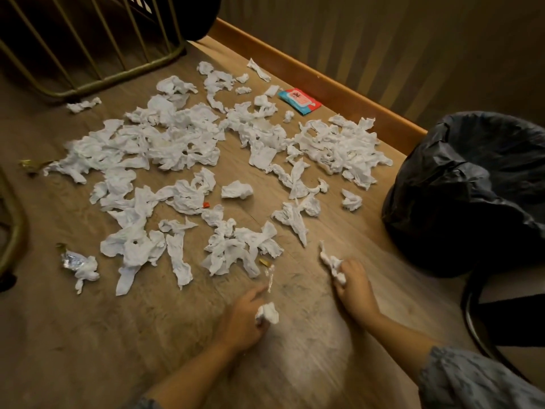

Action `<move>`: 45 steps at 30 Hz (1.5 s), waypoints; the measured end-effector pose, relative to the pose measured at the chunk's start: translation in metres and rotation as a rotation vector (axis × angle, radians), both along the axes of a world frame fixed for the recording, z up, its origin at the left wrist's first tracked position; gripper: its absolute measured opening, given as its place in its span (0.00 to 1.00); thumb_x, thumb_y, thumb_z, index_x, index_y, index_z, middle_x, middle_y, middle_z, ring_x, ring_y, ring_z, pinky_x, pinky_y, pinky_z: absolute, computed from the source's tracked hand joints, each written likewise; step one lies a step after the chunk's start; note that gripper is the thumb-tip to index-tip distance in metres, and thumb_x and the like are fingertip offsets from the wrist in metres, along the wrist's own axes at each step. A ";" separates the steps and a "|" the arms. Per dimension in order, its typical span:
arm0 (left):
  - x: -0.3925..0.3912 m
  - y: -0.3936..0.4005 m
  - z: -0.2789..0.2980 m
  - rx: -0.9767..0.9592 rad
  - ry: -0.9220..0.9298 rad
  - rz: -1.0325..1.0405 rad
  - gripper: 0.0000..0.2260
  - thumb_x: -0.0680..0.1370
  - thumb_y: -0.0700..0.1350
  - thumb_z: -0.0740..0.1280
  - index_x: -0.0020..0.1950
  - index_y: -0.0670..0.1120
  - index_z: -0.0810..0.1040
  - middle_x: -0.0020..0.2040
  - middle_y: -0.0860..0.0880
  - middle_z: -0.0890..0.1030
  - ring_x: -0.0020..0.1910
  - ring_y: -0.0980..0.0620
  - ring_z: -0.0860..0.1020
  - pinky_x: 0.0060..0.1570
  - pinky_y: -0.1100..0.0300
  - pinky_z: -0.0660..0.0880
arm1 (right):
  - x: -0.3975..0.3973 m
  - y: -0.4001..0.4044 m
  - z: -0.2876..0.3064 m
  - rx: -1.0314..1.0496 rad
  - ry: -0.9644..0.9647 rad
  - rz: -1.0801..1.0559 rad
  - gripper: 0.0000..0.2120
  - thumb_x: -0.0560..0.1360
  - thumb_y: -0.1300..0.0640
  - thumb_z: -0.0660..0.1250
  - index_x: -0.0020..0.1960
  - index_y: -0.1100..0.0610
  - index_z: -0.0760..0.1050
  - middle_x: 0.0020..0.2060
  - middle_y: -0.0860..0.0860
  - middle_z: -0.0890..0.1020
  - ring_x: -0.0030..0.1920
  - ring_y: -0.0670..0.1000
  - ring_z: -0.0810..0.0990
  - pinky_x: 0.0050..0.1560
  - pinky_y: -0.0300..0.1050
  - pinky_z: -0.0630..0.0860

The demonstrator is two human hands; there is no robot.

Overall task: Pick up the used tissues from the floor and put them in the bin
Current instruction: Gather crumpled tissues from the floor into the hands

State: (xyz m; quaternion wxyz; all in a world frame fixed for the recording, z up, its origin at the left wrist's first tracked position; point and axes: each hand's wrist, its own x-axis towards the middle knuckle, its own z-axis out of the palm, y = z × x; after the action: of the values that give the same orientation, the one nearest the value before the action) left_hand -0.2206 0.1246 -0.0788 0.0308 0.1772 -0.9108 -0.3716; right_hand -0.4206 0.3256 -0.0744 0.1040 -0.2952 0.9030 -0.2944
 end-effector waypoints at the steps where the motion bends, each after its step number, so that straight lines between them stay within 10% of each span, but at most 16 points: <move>1: 0.004 0.001 -0.001 -0.006 0.024 -0.025 0.14 0.70 0.45 0.71 0.55 0.55 0.78 0.54 0.61 0.78 0.48 0.60 0.76 0.46 0.61 0.77 | 0.009 -0.004 0.004 -0.029 -0.003 0.049 0.13 0.77 0.61 0.65 0.41 0.46 0.66 0.43 0.46 0.72 0.45 0.51 0.71 0.45 0.42 0.65; 7: -0.003 -0.022 0.007 -0.101 0.206 0.063 0.08 0.73 0.55 0.71 0.48 0.54 0.79 0.39 0.56 0.80 0.38 0.62 0.76 0.43 0.71 0.73 | 0.022 -0.056 0.015 -0.142 -0.001 0.237 0.16 0.74 0.59 0.67 0.62 0.55 0.73 0.51 0.51 0.77 0.51 0.49 0.73 0.53 0.40 0.69; 11: -0.027 -0.072 0.023 -0.266 0.352 0.321 0.16 0.73 0.54 0.67 0.33 0.43 0.76 0.35 0.47 0.76 0.36 0.53 0.73 0.35 0.58 0.73 | 0.005 -0.119 0.034 -0.242 0.066 0.343 0.09 0.70 0.56 0.61 0.46 0.59 0.75 0.49 0.54 0.74 0.51 0.53 0.72 0.50 0.49 0.73; 14: -0.039 -0.110 0.023 -0.169 0.239 0.373 0.12 0.67 0.49 0.70 0.44 0.42 0.80 0.57 0.45 0.74 0.57 0.46 0.73 0.54 0.53 0.74 | -0.011 -0.158 0.033 -0.156 0.054 0.472 0.13 0.70 0.53 0.59 0.48 0.60 0.74 0.67 0.58 0.72 0.69 0.58 0.67 0.68 0.52 0.65; 19: -0.046 -0.135 0.003 -0.034 -0.078 0.049 0.51 0.60 0.66 0.76 0.76 0.53 0.58 0.74 0.58 0.57 0.75 0.57 0.49 0.75 0.51 0.45 | -0.011 -0.186 0.008 0.173 0.062 0.813 0.17 0.76 0.53 0.60 0.63 0.55 0.68 0.78 0.52 0.58 0.78 0.50 0.48 0.76 0.60 0.42; 24: -0.028 -0.108 -0.012 -0.106 0.168 0.137 0.18 0.70 0.64 0.70 0.46 0.50 0.78 0.46 0.55 0.79 0.49 0.59 0.74 0.51 0.61 0.70 | 0.009 -0.146 -0.018 -0.008 0.137 0.713 0.20 0.79 0.53 0.59 0.70 0.56 0.68 0.66 0.55 0.73 0.67 0.54 0.69 0.69 0.55 0.65; 29: -0.006 -0.088 -0.017 -0.064 0.150 0.262 0.27 0.66 0.65 0.73 0.59 0.50 0.78 0.54 0.58 0.78 0.52 0.63 0.74 0.53 0.67 0.71 | 0.007 -0.103 -0.018 -0.129 0.163 0.606 0.11 0.75 0.61 0.65 0.57 0.57 0.76 0.49 0.52 0.75 0.48 0.53 0.74 0.48 0.48 0.72; 34: -0.007 -0.083 -0.015 -0.057 0.201 0.396 0.18 0.70 0.60 0.69 0.35 0.45 0.78 0.35 0.52 0.77 0.35 0.57 0.75 0.36 0.65 0.71 | -0.012 -0.088 0.007 -0.157 0.190 0.420 0.06 0.73 0.57 0.68 0.48 0.58 0.76 0.54 0.55 0.75 0.54 0.53 0.72 0.52 0.47 0.73; 40: -0.032 -0.087 -0.007 -0.049 0.149 0.338 0.13 0.64 0.51 0.68 0.33 0.40 0.78 0.71 0.52 0.66 0.66 0.54 0.61 0.60 0.66 0.61 | -0.043 -0.092 -0.003 0.057 0.199 0.315 0.12 0.75 0.58 0.66 0.59 0.55 0.74 0.76 0.51 0.62 0.78 0.54 0.52 0.75 0.56 0.54; 45: -0.031 -0.087 -0.012 -0.101 0.077 0.187 0.23 0.64 0.68 0.71 0.46 0.51 0.83 0.57 0.55 0.80 0.63 0.55 0.70 0.61 0.62 0.68 | -0.029 -0.066 -0.013 0.058 0.177 0.390 0.12 0.79 0.51 0.62 0.60 0.55 0.73 0.64 0.53 0.75 0.67 0.53 0.70 0.68 0.55 0.68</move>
State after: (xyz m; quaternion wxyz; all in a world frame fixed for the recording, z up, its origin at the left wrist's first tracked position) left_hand -0.2513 0.0380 -0.0904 0.1091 0.2453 -0.9059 -0.3274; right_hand -0.4498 0.2594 -0.0877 0.0874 -0.4859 0.8425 -0.2157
